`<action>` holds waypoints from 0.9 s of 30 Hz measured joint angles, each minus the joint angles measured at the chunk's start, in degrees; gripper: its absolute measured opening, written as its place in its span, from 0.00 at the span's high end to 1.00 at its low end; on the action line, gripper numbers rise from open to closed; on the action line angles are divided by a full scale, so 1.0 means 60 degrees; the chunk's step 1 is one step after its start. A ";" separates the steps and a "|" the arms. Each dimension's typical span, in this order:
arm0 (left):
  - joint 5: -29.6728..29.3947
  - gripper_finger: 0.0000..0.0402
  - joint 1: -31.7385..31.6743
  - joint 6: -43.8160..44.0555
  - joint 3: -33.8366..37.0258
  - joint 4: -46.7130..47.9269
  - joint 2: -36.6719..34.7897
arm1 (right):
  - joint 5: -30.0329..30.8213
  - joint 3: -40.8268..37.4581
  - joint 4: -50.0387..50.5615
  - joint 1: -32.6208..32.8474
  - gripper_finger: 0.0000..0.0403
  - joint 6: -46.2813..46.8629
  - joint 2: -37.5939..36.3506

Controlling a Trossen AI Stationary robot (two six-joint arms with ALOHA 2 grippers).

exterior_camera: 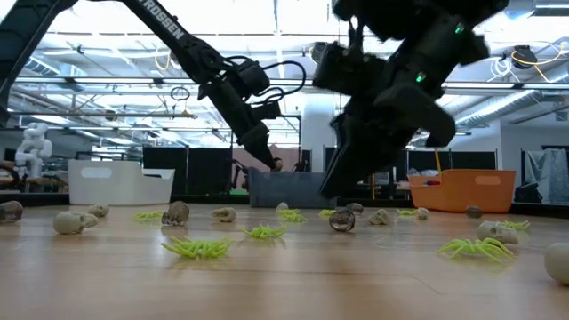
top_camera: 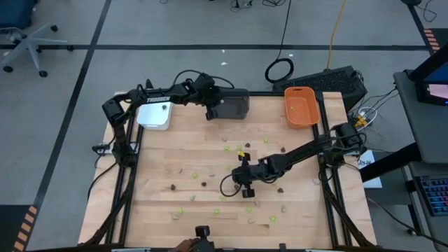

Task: Sort Halloween decoration
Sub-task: Put the white toy skull into the black bin, then put the green toy spider into the orange bin

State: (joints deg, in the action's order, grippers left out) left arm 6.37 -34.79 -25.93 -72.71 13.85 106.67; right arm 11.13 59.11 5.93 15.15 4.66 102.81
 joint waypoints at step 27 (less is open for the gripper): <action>0.0933 0.52 0.1383 0.2289 0.0886 0.3272 -0.3572 | 0.1943 0.0002 0.4911 0.1006 0.94 0.2472 -0.2432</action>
State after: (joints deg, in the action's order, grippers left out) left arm 11.97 -26.49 -12.20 -67.39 33.48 85.24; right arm 22.78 59.12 35.39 21.19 19.49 88.22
